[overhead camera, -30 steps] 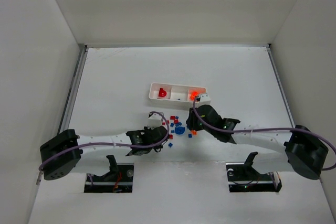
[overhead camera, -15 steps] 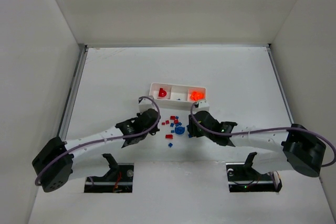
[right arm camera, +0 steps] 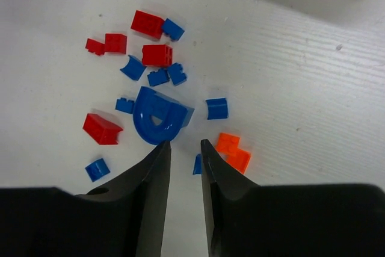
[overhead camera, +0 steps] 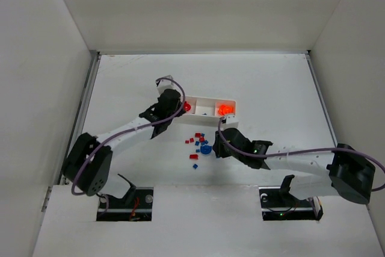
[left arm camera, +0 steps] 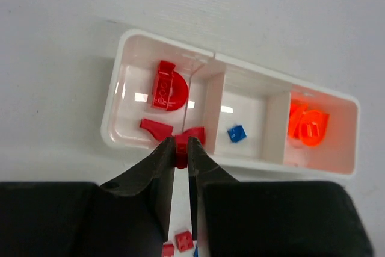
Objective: Sort the legos into containers by color
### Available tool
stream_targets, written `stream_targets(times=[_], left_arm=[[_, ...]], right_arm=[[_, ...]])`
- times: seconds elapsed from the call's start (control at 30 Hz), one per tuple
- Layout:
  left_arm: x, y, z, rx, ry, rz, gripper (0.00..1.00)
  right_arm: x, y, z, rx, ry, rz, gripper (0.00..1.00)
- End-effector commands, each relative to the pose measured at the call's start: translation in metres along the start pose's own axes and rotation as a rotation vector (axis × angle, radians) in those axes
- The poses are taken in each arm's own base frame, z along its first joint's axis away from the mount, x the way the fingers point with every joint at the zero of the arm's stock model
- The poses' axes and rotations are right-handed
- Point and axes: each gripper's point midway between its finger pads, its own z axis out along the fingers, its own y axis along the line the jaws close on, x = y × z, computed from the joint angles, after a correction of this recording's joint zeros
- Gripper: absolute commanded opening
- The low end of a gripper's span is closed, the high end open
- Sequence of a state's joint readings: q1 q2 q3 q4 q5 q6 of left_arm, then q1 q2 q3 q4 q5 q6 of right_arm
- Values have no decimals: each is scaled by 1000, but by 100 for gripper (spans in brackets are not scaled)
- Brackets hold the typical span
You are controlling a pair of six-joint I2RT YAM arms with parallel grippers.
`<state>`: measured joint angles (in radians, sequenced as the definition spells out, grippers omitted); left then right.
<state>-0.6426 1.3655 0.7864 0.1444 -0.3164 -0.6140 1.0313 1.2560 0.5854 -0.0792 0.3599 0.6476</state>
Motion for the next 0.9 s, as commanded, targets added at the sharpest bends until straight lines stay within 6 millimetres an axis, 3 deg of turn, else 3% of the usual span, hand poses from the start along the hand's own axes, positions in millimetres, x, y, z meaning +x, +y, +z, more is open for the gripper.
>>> stream_targets(times=[0.0,0.1,0.2,0.3,0.5,0.57,0.73,0.87], left_arm=[[-25,-11,28,25,-46,1,11],[-22,-8,49,6,-27,2,11],[-21,-6,64,-7,-23,1,12],[-20,-7,70,-15,-22,6,13],[-19,-6,71,-20,-26,11,26],[-19,-6,66,-19,-32,14,31],[-22,-9,39,-7,-74,51,32],[-3,-7,10,7,-75,114,32]], right_arm=[[-2,23,-7,-77,-8,76,35],[7,22,-3,-77,5,129,51],[10,25,2,-78,13,146,56],[10,31,8,-93,14,153,57],[11,36,20,-116,25,170,52],[11,33,25,-106,24,174,49],[12,23,32,-71,29,186,46],[15,16,39,-42,39,182,44]])
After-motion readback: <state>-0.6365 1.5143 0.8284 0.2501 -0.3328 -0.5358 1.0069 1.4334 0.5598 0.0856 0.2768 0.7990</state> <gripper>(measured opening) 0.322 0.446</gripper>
